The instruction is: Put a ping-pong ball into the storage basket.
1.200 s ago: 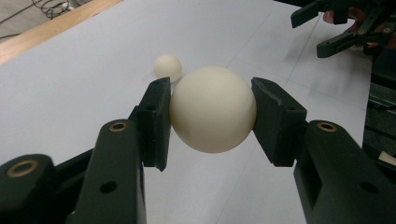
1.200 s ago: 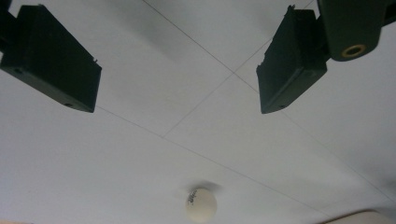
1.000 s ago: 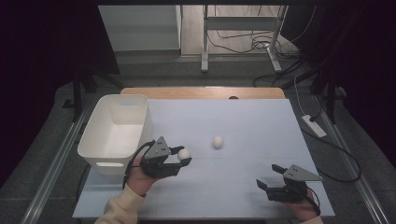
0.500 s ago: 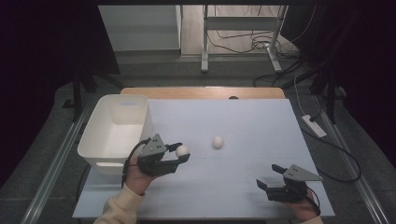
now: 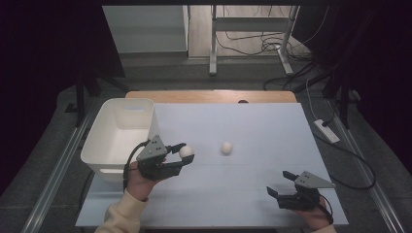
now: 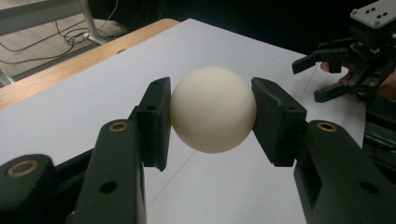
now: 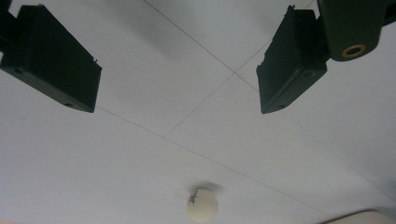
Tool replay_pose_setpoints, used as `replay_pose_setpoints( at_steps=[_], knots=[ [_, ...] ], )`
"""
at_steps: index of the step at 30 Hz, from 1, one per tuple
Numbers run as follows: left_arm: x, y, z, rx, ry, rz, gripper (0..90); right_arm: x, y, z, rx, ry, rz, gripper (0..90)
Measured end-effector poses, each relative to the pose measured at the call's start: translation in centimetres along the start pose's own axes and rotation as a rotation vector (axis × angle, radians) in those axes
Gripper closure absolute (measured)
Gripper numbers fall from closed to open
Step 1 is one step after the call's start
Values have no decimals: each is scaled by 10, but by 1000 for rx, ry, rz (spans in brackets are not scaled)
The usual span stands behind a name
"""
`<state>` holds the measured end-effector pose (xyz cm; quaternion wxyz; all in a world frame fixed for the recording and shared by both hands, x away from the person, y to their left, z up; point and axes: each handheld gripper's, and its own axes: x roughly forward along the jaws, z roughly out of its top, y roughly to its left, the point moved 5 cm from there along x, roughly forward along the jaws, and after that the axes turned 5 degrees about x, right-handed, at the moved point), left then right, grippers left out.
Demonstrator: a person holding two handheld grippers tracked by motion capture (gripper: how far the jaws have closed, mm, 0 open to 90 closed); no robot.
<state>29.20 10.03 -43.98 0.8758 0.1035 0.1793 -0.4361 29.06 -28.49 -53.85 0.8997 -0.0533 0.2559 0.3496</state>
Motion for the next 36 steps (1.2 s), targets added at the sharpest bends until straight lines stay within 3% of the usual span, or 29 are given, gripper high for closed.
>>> replay_pose_setpoints(
  at_steps=[18, 36],
  knots=[
    [-15, 10, 15, -12, -46, 29, 510, 0, -1, 0, 6, 2, -1, 136],
    [-27, 21, 20, -28, -77, 64, 510, 0, -1, -1, 0, 1, -4, 136]
  ],
)
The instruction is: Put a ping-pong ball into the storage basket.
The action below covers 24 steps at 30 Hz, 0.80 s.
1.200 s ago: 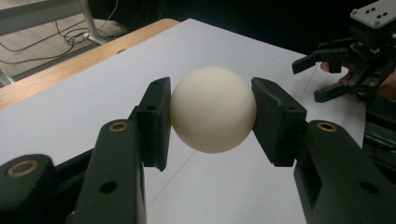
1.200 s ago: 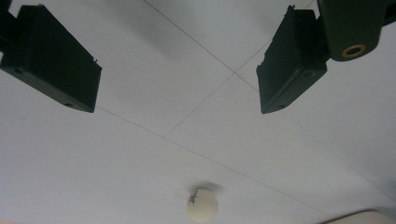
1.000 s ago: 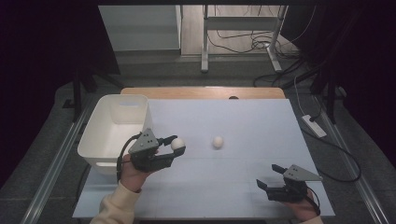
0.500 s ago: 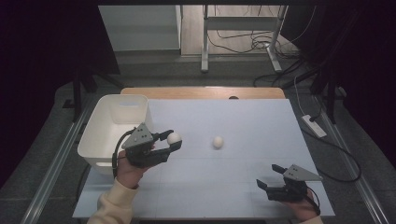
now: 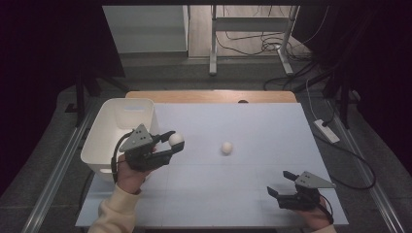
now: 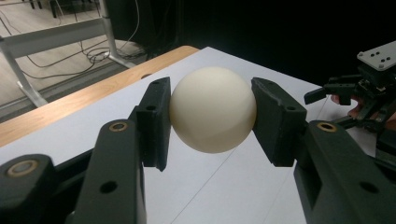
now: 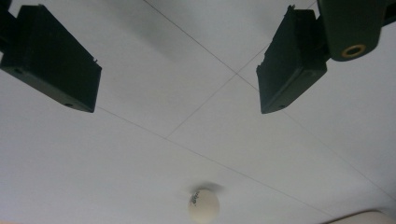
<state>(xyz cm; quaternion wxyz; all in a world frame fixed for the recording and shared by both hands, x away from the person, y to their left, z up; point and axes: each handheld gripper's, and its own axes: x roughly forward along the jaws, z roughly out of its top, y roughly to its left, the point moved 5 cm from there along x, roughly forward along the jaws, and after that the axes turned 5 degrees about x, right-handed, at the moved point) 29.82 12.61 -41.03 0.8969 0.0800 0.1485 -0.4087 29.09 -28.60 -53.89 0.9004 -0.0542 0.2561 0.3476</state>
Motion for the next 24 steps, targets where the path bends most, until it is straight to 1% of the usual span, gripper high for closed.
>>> replay_pose_setpoints(
  at_steps=[13, 24],
  knots=[
    [-10, 9, 0, -16, -20, 31, 510, 0, 0, 0, -2, 0, -1, 136],
    [-20, 20, 0, -36, -37, 68, 510, -1, 0, 0, -4, 0, -3, 135]
  ],
)
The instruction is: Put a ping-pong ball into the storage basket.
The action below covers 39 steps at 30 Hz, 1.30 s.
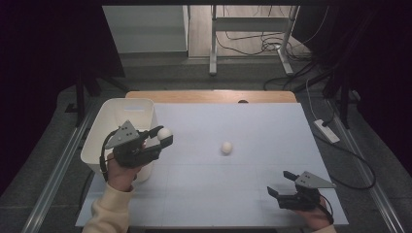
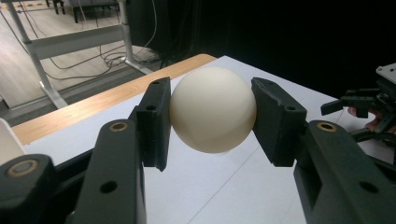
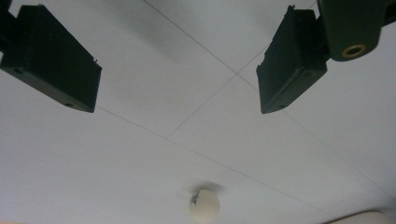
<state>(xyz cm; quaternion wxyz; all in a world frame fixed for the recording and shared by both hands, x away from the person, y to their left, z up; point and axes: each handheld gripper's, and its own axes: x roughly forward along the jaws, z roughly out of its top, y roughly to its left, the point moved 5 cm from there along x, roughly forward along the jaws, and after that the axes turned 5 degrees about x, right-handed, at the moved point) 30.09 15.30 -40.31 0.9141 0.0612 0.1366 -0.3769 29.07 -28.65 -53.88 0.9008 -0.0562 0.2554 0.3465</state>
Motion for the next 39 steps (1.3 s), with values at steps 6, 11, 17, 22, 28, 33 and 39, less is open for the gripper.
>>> replay_pose_setpoints(
  at_steps=[6, 11, 17, 22, 28, 33, 39],
  knots=[
    [-4, 7, -1, -11, -3, 22, 509, -1, 0, 0, 2, -2, -3, 136],
    [-8, 10, -2, -11, 0, 42, 510, -1, -1, 1, 6, -5, -6, 135],
    [-12, 17, -3, -30, -13, 71, 510, 1, -2, 2, 8, -9, 0, 135],
    [-13, 23, -2, -42, -11, 83, 509, 2, -1, 2, 4, -6, 1, 135],
    [-13, 32, 1, -53, -11, 100, 510, 3, -1, 3, 5, -8, 3, 135],
    [-12, 41, 3, -74, -13, 107, 509, 2, -1, 3, 4, -9, 3, 135],
    [-9, 50, 5, -89, 0, 114, 509, 2, -1, 3, 3, -11, 3, 133]
  ],
)
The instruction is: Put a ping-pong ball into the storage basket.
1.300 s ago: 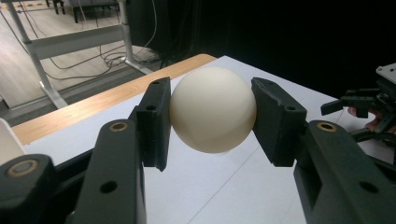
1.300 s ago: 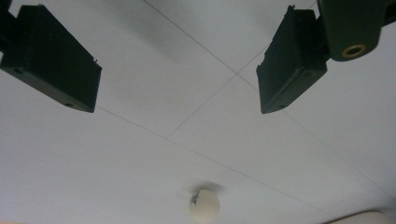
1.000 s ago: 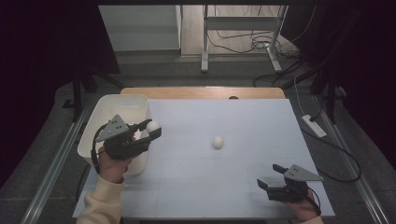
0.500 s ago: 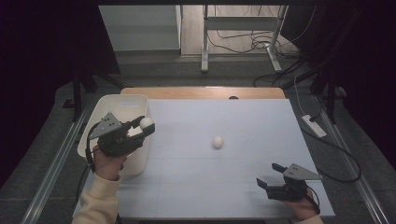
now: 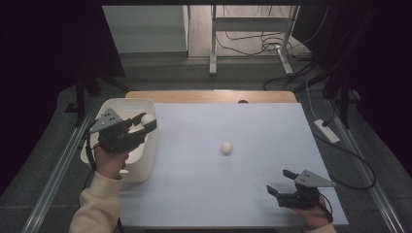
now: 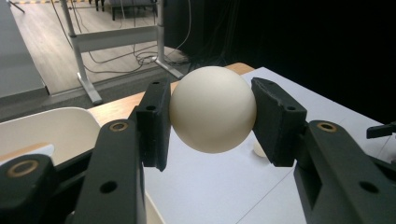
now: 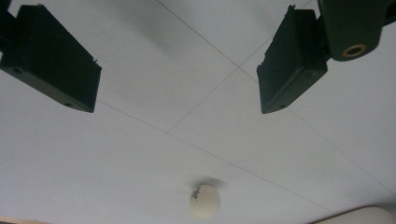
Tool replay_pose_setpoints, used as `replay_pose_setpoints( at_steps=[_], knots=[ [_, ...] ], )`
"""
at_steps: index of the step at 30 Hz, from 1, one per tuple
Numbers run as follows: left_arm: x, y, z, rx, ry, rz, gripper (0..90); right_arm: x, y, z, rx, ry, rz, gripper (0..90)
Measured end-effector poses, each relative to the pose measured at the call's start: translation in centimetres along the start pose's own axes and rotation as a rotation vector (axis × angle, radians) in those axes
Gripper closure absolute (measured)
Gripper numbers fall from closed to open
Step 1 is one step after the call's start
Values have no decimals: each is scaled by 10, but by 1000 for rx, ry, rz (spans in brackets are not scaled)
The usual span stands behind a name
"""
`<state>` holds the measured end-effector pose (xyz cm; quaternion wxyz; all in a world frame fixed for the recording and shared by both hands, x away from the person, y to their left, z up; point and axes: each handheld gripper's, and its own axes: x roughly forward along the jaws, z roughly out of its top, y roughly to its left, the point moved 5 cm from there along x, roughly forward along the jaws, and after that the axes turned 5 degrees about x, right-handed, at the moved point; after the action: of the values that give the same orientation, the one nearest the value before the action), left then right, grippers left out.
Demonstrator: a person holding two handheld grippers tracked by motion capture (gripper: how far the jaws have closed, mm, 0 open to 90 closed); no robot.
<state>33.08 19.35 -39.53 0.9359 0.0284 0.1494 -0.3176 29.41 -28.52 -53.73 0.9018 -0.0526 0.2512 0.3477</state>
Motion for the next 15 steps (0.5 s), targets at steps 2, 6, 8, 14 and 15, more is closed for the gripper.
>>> replay_pose_setpoints(
  at_steps=[2, 6, 8, 14, 15],
  knots=[
    [1, 3, 1, -2, 7, 4, 509, 0, 0, 0, 1, -1, 0, 133],
    [2, 6, 3, 2, 16, 10, 509, 0, 0, 0, 3, 2, 0, 133],
    [4, 7, 5, 3, 22, 16, 509, 0, 0, 0, 4, 0, 3, 133],
    [8, 13, 7, 4, 35, 34, 508, 0, 0, 0, 5, 0, 1, 133],
    [9, 14, 7, 4, 38, 36, 508, 0, 0, 0, 5, 0, 1, 133]
  ],
)
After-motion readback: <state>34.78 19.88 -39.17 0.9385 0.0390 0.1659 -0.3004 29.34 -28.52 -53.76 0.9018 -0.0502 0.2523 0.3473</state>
